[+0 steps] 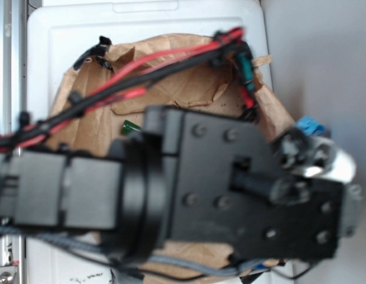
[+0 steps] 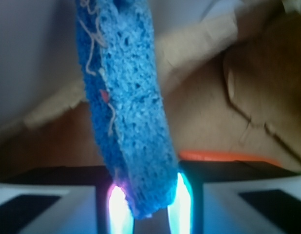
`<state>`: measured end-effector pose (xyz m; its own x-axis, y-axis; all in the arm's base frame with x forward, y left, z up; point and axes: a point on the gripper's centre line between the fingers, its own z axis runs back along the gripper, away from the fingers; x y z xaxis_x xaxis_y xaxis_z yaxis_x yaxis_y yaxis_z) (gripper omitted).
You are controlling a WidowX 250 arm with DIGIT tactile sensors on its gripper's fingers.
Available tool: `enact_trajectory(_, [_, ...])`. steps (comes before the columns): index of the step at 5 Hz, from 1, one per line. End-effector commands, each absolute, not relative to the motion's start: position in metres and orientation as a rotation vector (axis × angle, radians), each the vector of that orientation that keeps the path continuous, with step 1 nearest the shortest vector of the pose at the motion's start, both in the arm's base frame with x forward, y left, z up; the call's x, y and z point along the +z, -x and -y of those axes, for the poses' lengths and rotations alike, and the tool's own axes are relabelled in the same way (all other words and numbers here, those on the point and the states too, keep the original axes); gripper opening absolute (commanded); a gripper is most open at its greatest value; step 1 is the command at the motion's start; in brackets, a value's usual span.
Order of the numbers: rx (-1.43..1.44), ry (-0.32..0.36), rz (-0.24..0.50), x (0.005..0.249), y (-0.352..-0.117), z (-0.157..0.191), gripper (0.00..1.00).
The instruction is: Grab the blue sponge.
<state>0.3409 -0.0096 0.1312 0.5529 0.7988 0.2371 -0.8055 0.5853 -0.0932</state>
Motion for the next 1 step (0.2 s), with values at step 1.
enact_trajectory(1, [0.891,0.003,0.284,0.1850,-0.3271,-0.0169,0.00])
